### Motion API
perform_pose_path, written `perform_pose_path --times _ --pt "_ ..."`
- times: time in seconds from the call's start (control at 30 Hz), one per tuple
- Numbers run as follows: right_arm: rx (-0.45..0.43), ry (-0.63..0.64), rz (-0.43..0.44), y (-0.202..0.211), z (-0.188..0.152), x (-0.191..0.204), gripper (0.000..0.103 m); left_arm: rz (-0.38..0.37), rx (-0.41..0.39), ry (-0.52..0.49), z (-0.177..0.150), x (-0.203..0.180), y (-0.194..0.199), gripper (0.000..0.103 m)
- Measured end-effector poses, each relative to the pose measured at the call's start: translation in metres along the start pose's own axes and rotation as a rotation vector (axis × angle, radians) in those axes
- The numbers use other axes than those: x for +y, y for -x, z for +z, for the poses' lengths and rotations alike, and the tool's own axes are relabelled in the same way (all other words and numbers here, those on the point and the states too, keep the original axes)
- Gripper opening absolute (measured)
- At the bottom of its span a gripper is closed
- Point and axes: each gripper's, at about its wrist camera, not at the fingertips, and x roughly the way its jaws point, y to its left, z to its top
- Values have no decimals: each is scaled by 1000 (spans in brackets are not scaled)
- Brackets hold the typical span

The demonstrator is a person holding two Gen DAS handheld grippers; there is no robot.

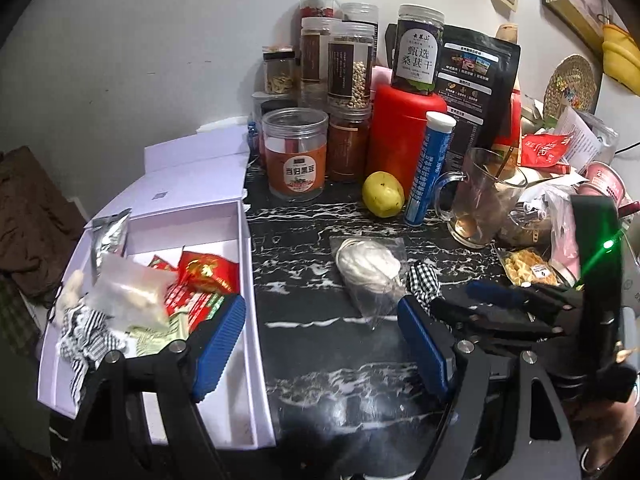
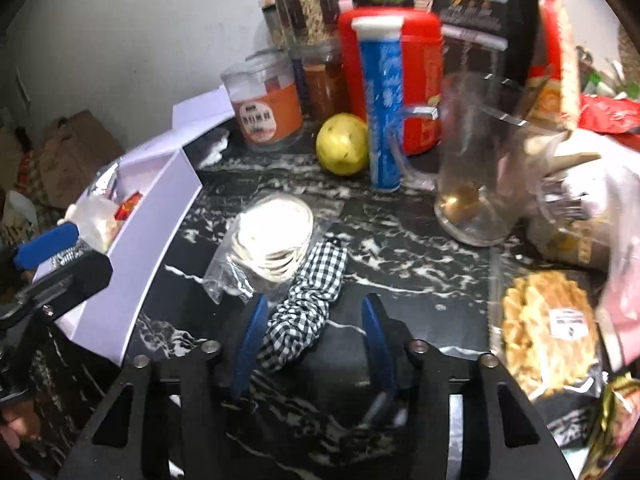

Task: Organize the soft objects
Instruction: 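Move both tools from the box toward the bagged rope and gingham scrunchie, then grasp the bagged white rope with the left tool while the right tool grasps the gingham scrunchie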

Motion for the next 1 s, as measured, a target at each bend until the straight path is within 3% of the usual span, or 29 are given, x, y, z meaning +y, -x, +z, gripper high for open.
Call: perform_pose_path --times 0.1,0.13,0.17,0.23,0.57,0.8,1.0 --pt "40 -23 17 -14 1 -5 39 -15 5 -6 6 -3 -7 79" --pt "45 -32 28 -16 1 -7 35 -26 5 -6 8 -4 -10 79" --pt "48 -45 45 -18 1 -10 25 -34 5 -6 9 -4 -12 79" --pt "42 -60 60 -19 1 -13 22 -49 7 -7 13 -7 -16 79" --pt "10 -58 21 -3 -5 -37 21 -129 27 -46 19 -35 -39 79" --pt "10 -72 24 2 -8 -55 21 -151 98 -8 23 -42 -75 79" --pt "13 -80 32 2 -8 -59 21 -127 180 7 21 -43 -112 79"
